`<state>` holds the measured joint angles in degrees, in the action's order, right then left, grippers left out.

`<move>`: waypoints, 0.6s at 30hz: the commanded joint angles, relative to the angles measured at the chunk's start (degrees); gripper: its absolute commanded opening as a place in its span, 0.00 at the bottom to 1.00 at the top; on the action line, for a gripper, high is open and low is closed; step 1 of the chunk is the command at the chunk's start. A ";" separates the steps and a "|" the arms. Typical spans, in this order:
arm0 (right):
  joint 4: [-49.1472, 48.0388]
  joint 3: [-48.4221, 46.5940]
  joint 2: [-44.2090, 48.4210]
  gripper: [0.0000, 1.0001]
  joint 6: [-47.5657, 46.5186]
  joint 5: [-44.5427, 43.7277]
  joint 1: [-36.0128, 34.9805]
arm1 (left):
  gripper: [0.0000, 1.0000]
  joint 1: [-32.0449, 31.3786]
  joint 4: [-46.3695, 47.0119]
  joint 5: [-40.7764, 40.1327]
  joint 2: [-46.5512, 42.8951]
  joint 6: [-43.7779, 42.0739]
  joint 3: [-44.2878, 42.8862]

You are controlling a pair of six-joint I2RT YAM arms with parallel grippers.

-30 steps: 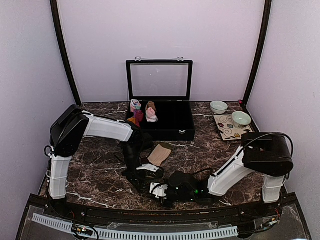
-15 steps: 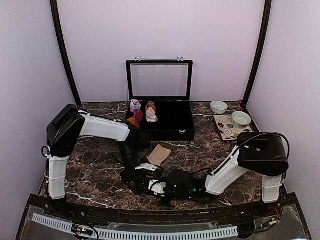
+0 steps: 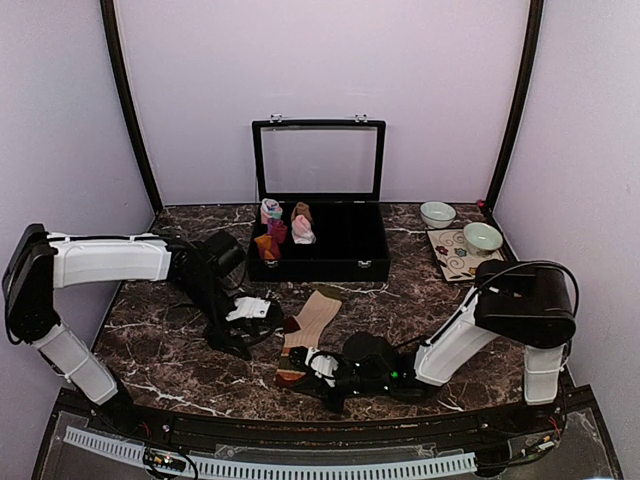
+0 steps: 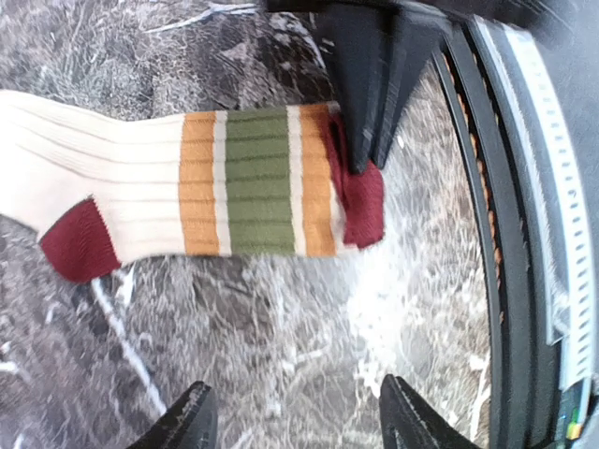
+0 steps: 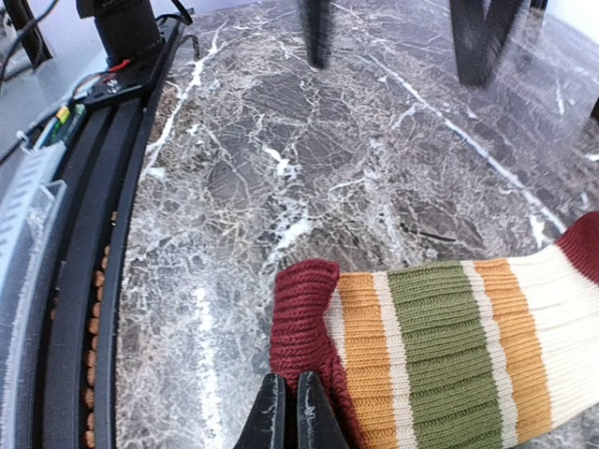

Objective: Roll the socks
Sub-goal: Roll the sock at the center of the board.

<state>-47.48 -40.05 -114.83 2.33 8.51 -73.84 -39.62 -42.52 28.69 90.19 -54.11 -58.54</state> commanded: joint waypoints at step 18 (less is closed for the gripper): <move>24.51 -1.78 -9.29 0.00 24.91 24.52 11.22 | 0.39 -19.57 10.96 -13.37 -1.03 -1.88 3.31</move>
<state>-43.00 -44.40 -117.97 21.78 32.62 -64.05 -57.60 -32.64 16.93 87.77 -57.21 -54.70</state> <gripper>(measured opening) 0.026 0.418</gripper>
